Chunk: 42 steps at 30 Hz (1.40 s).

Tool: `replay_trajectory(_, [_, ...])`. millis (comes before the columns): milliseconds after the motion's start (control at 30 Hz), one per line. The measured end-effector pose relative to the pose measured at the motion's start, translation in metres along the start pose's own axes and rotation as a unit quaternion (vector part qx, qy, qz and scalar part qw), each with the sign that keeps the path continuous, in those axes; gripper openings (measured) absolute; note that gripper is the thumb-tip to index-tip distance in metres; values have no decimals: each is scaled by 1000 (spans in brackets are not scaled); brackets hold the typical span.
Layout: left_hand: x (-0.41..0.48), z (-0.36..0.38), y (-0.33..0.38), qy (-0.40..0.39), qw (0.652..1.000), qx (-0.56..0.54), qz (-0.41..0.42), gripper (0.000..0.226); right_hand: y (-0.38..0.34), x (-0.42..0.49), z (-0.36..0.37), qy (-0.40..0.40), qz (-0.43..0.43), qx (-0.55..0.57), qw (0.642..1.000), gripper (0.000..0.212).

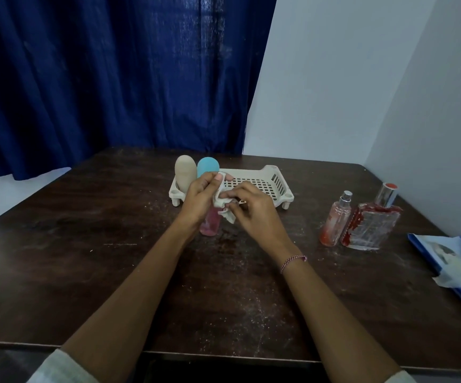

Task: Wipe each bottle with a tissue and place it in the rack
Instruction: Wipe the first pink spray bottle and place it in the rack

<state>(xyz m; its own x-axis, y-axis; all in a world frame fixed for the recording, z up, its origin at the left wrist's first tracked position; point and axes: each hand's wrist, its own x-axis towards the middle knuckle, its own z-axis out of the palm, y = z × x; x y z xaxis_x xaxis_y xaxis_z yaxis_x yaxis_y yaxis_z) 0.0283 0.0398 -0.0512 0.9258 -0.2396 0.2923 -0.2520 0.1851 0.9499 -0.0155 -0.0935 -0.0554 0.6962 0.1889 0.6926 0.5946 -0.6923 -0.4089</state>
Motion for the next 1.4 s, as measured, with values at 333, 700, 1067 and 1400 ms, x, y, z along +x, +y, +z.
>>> replay_trajectory(333, [-3,4,6,-4,994,-105,-30,26,3,0,-1,15,49,34,998,16])
replay_trajectory(700, [0,-13,21,116,975,-184,-41,29,-12,-6,8,-83,-63,68,992,32])
replay_trajectory(1067, [-6,-6,21,-46,981,-159,-103,35,-15,-1,3,52,-17,66,996,25])
replay_trajectory(1400, [0,-19,28,155,937,-300,-88,29,-17,-4,12,-19,25,114,993,29])
